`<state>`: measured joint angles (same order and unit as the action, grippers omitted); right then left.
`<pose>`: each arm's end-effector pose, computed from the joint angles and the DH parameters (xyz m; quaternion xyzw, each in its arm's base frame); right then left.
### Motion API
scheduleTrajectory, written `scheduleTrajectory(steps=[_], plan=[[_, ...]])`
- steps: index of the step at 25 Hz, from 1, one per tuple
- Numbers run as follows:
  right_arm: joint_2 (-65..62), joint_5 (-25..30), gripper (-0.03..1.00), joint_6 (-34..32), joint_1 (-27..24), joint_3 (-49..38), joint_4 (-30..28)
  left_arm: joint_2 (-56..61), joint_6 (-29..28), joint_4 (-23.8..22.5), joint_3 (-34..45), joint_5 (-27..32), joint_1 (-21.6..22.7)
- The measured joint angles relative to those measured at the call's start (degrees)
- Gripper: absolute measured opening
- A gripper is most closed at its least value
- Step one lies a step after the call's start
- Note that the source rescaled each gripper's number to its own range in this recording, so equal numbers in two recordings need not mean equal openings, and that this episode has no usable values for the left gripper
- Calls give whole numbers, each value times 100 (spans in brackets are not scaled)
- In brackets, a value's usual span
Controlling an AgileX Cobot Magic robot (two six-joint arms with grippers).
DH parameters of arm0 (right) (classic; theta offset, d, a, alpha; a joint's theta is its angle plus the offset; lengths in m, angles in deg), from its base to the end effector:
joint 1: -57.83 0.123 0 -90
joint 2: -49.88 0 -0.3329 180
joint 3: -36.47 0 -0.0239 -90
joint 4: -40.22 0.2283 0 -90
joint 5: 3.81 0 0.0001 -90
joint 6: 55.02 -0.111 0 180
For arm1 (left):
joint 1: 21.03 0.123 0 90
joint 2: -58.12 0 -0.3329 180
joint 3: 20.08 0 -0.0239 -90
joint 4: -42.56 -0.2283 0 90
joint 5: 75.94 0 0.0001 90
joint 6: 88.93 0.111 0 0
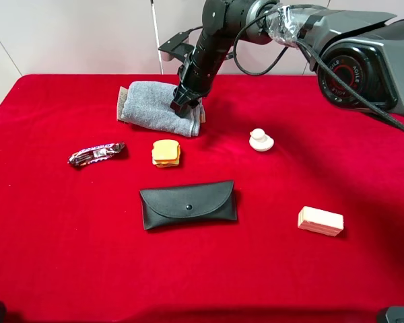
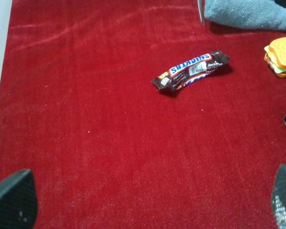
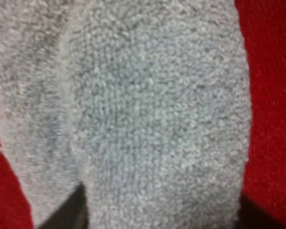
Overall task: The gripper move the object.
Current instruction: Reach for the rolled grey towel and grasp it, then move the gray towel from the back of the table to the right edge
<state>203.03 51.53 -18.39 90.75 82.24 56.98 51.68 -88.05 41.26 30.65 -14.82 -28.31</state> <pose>0.4525 0.3243 0.1257 -0.5053 0.8399 0.1261 0.1528 -0.0535 0.0091 0.2515 0.0607 0.8563 -0.0173 0.5127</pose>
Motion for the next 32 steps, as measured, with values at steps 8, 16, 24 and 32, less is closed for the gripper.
scheduleTrajectory(steps=[8, 16, 24, 32], plan=[[0, 0, 0, 0, 0, 0, 7, 0, 0, 0, 0, 0, 0], [4, 0, 0, 0, 0, 0, 7, 0, 0, 0, 0, 0, 0], [4, -22, 0, 0, 0, 0, 7, 0, 0, 0, 0, 0, 0], [-79, -74, 0, 0, 0, 0, -36, 0, 0, 0, 0, 0, 0]])
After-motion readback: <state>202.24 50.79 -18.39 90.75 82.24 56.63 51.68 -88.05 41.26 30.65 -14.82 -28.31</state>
